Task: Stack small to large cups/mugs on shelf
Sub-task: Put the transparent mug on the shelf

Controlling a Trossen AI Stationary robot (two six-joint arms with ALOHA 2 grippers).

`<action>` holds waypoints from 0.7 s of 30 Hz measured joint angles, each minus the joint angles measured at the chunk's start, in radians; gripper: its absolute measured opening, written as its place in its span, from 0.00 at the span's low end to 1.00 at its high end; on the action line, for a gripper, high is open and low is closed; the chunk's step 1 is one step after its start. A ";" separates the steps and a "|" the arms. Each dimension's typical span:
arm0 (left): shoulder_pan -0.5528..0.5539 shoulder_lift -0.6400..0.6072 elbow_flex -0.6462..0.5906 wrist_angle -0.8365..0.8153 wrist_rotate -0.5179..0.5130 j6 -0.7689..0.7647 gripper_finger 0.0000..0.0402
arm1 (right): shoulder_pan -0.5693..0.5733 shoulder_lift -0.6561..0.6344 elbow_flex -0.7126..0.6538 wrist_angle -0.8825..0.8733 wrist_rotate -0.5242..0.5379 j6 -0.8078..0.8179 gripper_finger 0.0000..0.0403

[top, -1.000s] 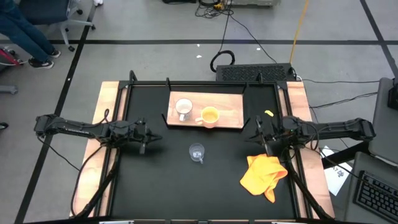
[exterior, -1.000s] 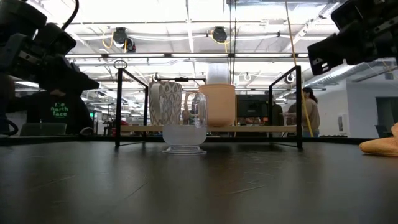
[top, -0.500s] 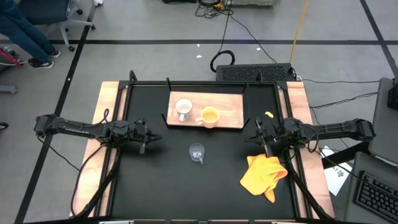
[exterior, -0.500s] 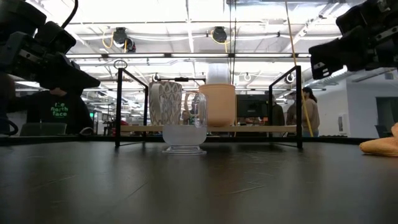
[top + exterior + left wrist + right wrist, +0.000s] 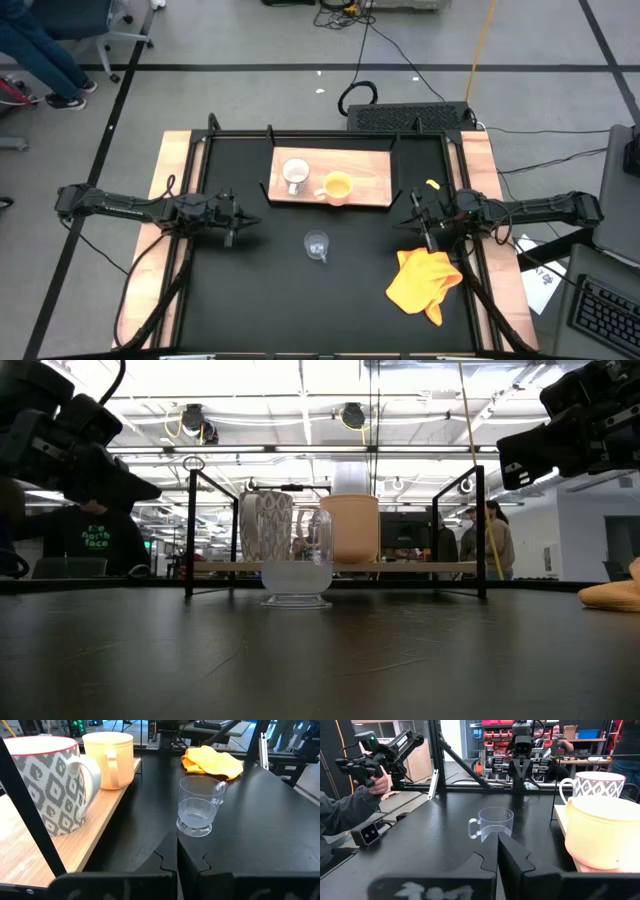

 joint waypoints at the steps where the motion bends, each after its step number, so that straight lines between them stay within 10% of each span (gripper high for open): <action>1: 0.000 0.000 0.000 0.004 0.000 -0.005 0.00 | 0.000 0.000 0.000 0.000 0.000 0.000 0.00; 21: 0.000 0.000 0.000 0.128 0.007 -0.045 0.00 | 0.000 0.000 -0.002 -0.001 0.000 -0.009 0.00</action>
